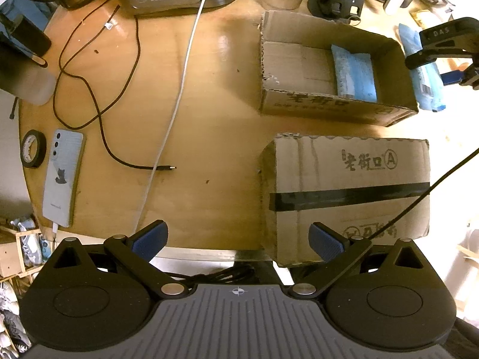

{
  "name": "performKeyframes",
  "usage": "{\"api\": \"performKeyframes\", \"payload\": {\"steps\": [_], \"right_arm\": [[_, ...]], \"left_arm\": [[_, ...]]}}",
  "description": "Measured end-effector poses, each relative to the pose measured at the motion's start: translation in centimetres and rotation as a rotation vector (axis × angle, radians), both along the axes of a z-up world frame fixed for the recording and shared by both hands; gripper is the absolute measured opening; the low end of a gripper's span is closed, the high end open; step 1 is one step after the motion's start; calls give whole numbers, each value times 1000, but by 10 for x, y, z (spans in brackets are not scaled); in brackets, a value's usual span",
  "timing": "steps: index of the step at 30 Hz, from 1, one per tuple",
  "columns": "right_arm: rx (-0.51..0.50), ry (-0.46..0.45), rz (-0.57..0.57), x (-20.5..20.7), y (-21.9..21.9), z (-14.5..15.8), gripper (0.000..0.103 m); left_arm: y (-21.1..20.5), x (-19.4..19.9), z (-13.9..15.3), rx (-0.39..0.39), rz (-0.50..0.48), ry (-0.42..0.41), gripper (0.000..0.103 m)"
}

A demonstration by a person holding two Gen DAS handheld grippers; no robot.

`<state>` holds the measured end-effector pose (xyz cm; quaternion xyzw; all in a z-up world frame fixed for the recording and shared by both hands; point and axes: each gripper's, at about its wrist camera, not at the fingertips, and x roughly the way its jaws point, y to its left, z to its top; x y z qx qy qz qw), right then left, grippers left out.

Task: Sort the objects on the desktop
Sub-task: 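Carry the held blue packet toward the open cardboard box, then lower the held blue packet into the box beside the first packet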

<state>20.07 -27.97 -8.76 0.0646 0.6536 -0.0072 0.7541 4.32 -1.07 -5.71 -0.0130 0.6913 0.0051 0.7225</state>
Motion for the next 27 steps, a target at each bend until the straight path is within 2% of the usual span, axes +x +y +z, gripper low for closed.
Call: {"api": "performKeyframes", "payload": {"steps": [27], "right_arm": [[10, -6, 35, 2, 51, 0, 61]], "left_arm": [[25, -3, 1, -18, 7, -9, 103]]}}
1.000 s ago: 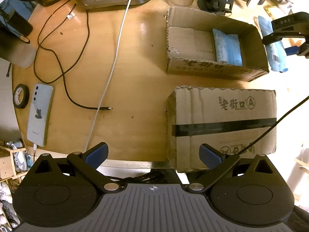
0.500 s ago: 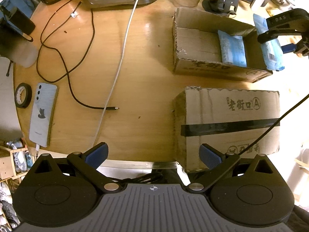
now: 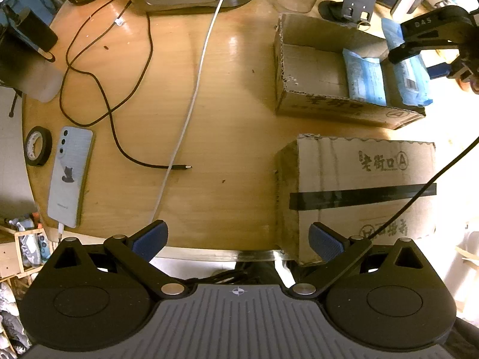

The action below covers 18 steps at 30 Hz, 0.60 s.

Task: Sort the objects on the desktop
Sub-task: 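Lower the held blue packet into the box beside the first packet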

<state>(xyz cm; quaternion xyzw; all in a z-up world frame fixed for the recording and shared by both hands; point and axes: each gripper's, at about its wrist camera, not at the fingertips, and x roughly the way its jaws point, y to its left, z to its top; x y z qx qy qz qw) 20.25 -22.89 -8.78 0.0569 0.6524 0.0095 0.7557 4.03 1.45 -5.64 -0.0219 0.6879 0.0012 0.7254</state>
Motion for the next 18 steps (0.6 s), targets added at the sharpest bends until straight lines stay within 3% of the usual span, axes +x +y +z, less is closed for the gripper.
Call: {"api": "performKeyframes", "payload": {"steps": [18], "right_arm": [[13, -1, 18, -3, 28, 1, 61]], "left_arm": [[9, -4, 4, -80, 9, -30, 103]]}}
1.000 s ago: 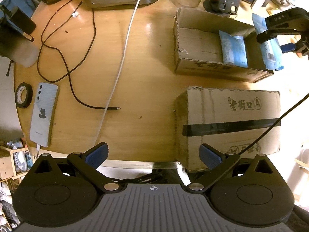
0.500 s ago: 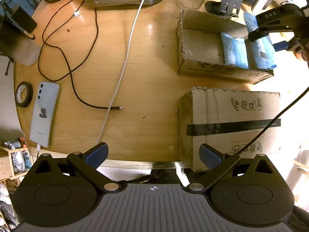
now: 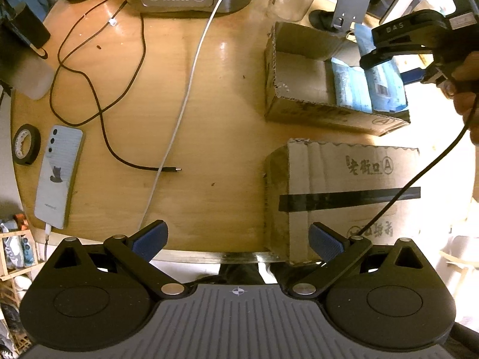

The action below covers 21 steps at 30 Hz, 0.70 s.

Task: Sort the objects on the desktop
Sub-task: 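Lower the held blue packet into the box beside the first packet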

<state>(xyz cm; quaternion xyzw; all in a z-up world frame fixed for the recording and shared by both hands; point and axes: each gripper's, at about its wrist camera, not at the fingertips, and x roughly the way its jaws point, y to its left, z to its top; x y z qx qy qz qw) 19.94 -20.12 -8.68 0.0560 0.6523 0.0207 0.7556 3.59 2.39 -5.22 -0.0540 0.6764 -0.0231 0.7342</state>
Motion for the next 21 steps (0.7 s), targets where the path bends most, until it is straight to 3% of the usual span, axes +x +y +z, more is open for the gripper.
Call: {"api": "performKeyframes", "payload": {"steps": [21], "right_arm": [[14, 2, 7, 2, 26, -6, 61]], "left_arm": [[6, -1, 1, -34, 6, -9, 103]]}}
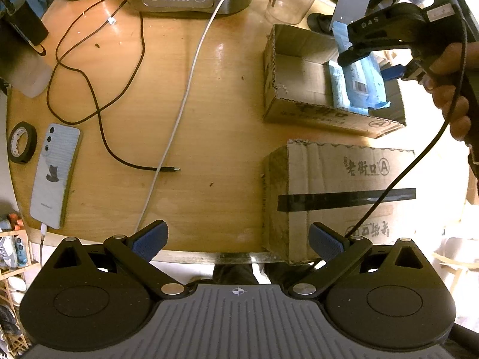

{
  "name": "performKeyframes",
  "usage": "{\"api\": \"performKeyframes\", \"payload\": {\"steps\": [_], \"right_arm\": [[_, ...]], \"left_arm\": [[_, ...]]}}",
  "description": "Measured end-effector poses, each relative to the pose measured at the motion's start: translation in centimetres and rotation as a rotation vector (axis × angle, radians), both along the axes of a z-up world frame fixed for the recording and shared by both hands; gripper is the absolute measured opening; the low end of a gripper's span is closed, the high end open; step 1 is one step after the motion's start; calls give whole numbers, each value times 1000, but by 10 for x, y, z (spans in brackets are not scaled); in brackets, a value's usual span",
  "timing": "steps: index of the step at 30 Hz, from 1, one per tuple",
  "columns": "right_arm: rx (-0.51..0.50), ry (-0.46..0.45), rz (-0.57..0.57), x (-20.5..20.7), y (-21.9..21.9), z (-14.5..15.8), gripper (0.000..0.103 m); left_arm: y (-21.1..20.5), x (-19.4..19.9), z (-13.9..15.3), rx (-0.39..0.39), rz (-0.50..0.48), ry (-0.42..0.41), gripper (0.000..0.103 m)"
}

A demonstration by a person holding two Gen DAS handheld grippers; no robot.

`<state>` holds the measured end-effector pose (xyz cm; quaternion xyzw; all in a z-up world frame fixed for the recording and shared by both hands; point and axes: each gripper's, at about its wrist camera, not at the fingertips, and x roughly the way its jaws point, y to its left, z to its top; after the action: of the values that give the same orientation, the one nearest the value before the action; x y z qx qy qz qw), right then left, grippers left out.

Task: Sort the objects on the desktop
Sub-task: 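Lower the held blue packet into the box beside the first packet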

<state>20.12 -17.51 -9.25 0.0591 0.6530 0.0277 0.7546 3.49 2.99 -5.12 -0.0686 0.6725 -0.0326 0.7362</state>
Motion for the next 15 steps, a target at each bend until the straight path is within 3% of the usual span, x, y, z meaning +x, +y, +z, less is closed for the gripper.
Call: {"api": "performKeyframes", "payload": {"steps": [15], "right_arm": [[11, 8, 3, 5, 15, -6, 61]], "left_arm": [[4, 2, -2, -14, 5, 2, 103]]}}
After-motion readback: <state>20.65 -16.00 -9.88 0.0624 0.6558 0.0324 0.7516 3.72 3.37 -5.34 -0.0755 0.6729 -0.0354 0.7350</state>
